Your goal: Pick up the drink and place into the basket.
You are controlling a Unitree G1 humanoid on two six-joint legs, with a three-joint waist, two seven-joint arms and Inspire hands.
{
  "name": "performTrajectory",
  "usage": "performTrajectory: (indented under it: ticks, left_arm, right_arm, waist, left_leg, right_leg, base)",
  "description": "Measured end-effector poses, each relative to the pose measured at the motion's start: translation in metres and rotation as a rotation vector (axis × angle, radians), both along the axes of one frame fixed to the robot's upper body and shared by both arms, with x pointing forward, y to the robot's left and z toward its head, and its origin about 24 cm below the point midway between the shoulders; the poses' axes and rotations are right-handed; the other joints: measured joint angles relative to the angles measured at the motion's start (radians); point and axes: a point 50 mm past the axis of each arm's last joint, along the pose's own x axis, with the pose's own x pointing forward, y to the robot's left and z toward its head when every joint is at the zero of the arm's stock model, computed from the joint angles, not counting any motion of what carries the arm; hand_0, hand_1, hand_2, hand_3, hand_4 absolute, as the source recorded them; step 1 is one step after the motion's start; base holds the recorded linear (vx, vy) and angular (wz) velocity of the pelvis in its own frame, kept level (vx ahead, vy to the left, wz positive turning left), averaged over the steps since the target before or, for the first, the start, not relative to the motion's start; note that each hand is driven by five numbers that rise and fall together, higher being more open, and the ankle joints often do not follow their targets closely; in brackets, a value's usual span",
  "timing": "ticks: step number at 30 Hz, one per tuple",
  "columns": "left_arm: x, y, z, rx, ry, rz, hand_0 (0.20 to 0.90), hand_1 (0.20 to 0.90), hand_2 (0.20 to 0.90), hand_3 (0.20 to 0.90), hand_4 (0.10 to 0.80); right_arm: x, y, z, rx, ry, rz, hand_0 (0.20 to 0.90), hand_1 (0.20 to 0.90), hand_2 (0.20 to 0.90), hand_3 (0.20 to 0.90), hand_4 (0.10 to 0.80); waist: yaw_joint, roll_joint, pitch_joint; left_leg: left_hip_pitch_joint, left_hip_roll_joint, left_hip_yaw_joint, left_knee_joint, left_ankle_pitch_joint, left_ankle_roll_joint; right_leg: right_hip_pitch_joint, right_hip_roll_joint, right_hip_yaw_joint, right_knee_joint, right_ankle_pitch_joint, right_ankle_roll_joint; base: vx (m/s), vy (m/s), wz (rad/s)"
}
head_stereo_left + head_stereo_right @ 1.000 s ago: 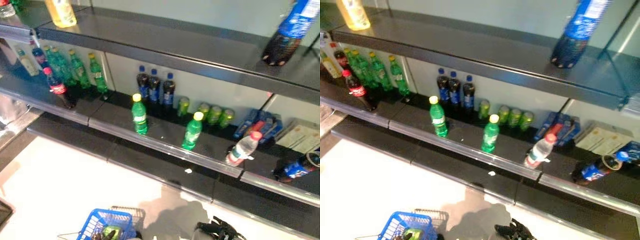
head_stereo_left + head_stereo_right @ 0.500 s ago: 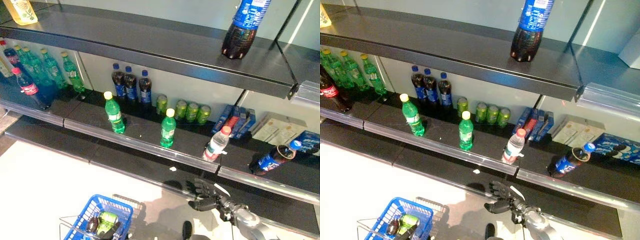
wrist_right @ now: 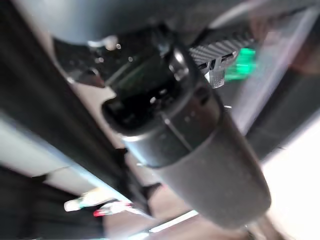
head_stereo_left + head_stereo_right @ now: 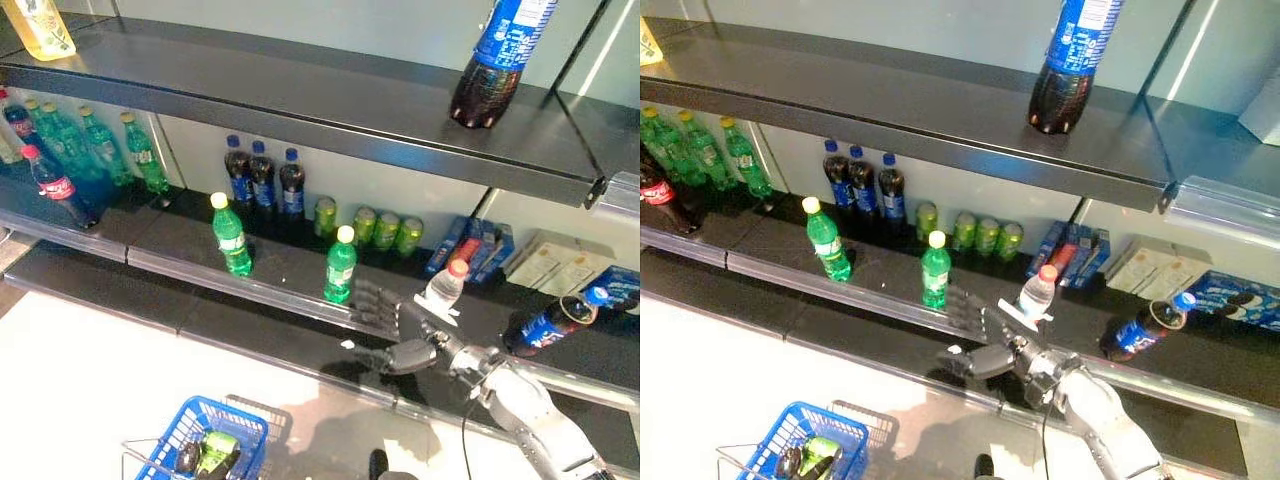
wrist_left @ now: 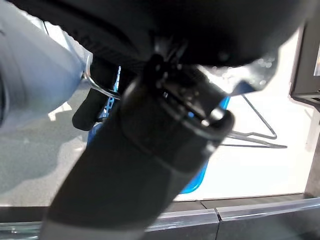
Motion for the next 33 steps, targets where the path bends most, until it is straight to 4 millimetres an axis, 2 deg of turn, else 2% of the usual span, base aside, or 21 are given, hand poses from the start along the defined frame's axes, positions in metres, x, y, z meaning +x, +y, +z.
performTrajectory:
  ticks: [4,11,20,26,30,33]
  left_arm:
    - [-0.001,-0.005,-0.001,-0.011,0.004,-0.003,0.3,0.3,0.3,0.2,0.1]
    - [-0.013,-0.011,-0.004,-0.017,0.041,-0.008,0.3,0.3,0.3,0.2,0.1]
    - [-0.017,-0.016,-0.005,-0.025,0.053,-0.024,0.3,0.3,0.3,0.2,0.1]
    - [-0.018,-0.017,-0.005,-0.028,0.055,-0.023,0.3,0.3,0.3,0.2,0.1]
    - [-0.016,-0.018,-0.005,-0.028,0.05,-0.037,0.3,0.3,0.3,0.2,0.1]
    - [-0.006,-0.022,-0.005,-0.035,0.035,-0.078,0.3,0.3,0.3,0.2,0.1]
  right_arm:
    - [0.005,-0.009,0.014,0.038,-0.125,-0.188,0.9,0.9,0.9,0.9,0.8]
    - [0.003,-0.041,0.031,0.013,-0.275,-0.486,0.9,0.9,0.9,0.9,0.8]
    - [-0.01,-0.055,0.027,0.038,-0.316,-0.671,0.9,0.9,0.9,0.9,0.8]
    - [-0.012,-0.054,0.017,0.008,-0.3,-0.716,0.9,0.9,0.9,0.9,0.8]
    - [-0.012,-0.053,-0.006,-0.024,-0.202,-0.712,0.9,0.9,0.9,0.9,0.8]
    - [-0.011,-0.045,-0.025,-0.031,-0.128,-0.703,0.9,0.9,0.9,0.9,0.8]
  waist:
    - [-0.017,0.0,-0.002]
    - [-0.054,0.009,-0.019]
    - [-0.055,0.025,-0.032]
    - [-0.053,0.029,-0.039]
    - [-0.05,0.032,-0.041]
    - [-0.047,0.038,-0.028]
  left_leg:
    - [0.009,-0.001,0.011,0.0,-0.002,0.0]
    - [0.012,-0.003,0.044,0.0,-0.006,0.001]
    - [0.012,-0.004,0.055,-0.002,-0.006,0.002]
    - [0.008,-0.005,0.054,-0.001,-0.006,0.002]
    - [-0.01,-0.008,0.052,0.0,-0.006,0.002]
    - [-0.046,-0.016,0.041,0.026,-0.005,0.002]
  right_leg:
    - [0.0,0.001,0.014,0.001,0.0,0.0]
    - [-0.021,0.003,0.041,0.003,0.011,-0.002]
    - [-0.031,0.003,0.057,0.0,0.012,-0.001]
    - [-0.033,0.002,0.057,0.003,0.013,0.0]
    - [-0.048,-0.001,0.056,0.004,0.014,0.001]
    - [-0.075,-0.01,0.054,0.009,0.022,0.005]
  base:
    - [0.037,0.023,-0.1]
    - [0.011,0.016,-0.13]
    - [0.004,0.005,-0.05]
    - [0.0,0.0,0.0]
    - [-0.059,-0.012,0.01]
    - [-0.149,-0.002,0.06]
